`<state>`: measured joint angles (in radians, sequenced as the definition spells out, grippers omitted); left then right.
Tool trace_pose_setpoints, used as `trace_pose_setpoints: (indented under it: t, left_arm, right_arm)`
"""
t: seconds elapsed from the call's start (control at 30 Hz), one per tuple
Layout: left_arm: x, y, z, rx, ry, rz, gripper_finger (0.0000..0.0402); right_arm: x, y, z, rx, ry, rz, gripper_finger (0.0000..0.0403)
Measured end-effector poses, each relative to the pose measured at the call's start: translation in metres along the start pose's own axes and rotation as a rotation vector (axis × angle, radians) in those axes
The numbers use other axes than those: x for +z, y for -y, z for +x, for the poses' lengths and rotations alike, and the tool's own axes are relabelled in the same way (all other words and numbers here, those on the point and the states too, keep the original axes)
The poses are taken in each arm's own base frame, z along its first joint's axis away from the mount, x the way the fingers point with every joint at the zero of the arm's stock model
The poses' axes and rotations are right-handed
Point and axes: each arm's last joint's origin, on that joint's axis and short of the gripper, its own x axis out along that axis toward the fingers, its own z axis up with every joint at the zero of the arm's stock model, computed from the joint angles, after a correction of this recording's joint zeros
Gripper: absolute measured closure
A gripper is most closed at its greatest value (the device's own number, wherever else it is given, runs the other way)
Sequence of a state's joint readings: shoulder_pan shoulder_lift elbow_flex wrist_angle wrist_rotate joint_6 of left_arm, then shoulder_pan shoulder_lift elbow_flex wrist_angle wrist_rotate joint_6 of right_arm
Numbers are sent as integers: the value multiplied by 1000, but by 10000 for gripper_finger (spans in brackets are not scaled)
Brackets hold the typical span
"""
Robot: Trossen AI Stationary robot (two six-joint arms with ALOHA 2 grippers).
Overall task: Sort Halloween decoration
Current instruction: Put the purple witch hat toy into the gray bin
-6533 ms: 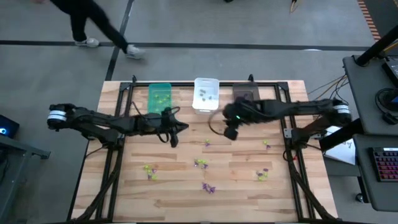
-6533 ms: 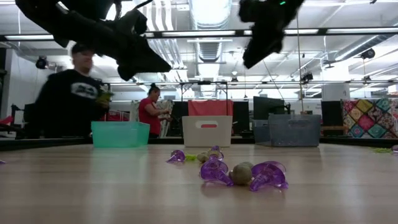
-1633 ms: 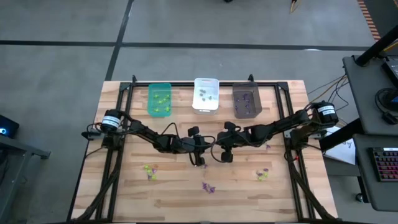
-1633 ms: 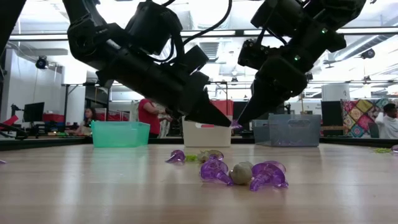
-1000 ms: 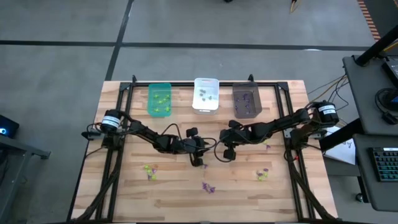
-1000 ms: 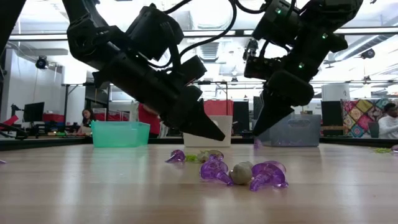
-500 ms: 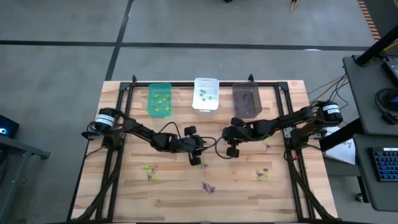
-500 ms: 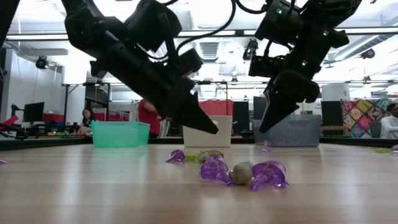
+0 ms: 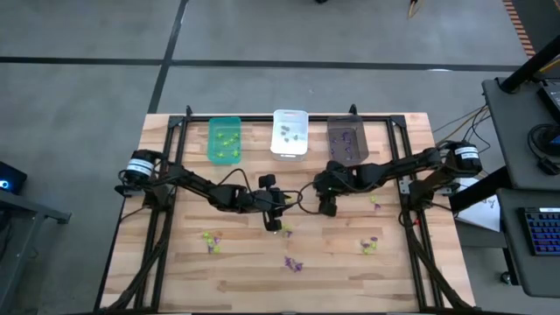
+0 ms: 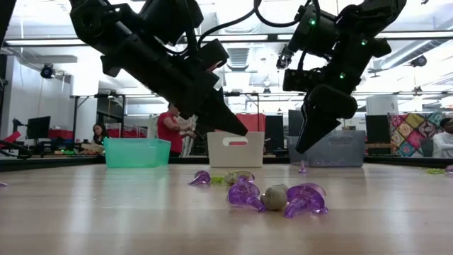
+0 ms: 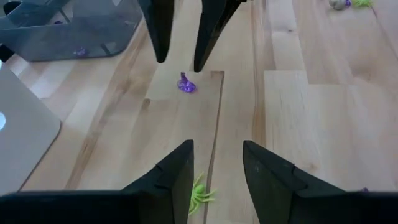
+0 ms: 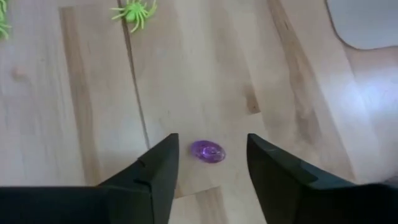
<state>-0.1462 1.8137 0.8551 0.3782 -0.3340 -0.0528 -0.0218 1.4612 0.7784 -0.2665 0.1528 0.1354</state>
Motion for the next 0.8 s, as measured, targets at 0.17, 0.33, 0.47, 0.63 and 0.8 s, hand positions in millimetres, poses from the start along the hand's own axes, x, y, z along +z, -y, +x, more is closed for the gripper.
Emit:
trace_pose_setpoints:
  t: [0.17, 0.33, 0.47, 0.63, 0.8]
  left_arm:
    - [0, 0, 0, 0, 0, 10, 280]
    - [0, 0, 0, 0, 1, 14, 280]
    - [0, 0, 0, 0, 5, 13, 280]
    - [1, 0, 0, 0, 12, 10, 280]
    - [1, 0, 0, 0, 13, 10, 280]
  right_arm:
    - [-2, -1, 2, 33, -21, -123, 211]
    - [-6, 3, 11, 59, -62, -181, 226]
    - [-8, 8, 22, 52, -91, -186, 241]
    - [-8, 12, 30, 79, -93, -194, 267]
    - [-7, 14, 30, 112, -88, -190, 298]
